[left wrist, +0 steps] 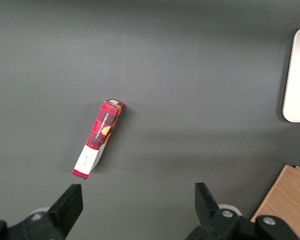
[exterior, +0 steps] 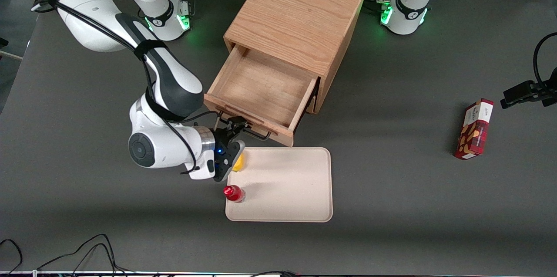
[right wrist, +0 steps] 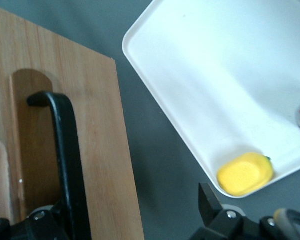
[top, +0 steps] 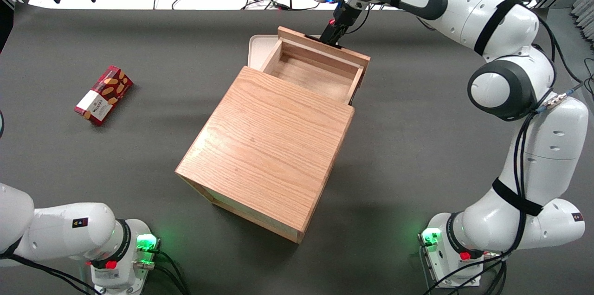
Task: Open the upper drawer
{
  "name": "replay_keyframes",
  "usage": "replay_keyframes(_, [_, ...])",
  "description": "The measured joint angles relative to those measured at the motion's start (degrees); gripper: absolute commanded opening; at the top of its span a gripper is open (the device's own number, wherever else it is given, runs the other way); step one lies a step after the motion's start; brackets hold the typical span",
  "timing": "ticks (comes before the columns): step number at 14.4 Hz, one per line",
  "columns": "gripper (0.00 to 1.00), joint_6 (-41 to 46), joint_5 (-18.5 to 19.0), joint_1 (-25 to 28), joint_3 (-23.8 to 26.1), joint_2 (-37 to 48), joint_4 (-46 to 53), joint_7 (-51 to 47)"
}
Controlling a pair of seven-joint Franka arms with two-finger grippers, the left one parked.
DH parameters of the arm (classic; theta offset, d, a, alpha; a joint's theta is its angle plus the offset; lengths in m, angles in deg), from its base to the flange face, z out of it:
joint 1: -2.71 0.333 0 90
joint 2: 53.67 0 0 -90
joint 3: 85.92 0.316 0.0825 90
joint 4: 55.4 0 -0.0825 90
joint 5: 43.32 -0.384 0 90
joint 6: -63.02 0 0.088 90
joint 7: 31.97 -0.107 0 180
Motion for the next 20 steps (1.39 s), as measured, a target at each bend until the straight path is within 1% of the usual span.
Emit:
replay_keyframes(3, [1.00,2.2,0.0,0.1,-1.7,-1.1,3.5,1.2])
replay_keyframes(6, [1.00,2.3,0.0,0.2,-2.9,-2.2,5.7,1.9])
replay_keyframes(15, [1.00,5.9,0.1,0.8,-3.0,-4.0,11.7,2.3])
replay_keyframes(18, [1.00,8.1,1.4,1.0,-2.9,0.4,14.5,2.3])
replay_keyframes(20, [1.00,13.0,2.0,1.0,-3.2,6.0,14.9,2.2])
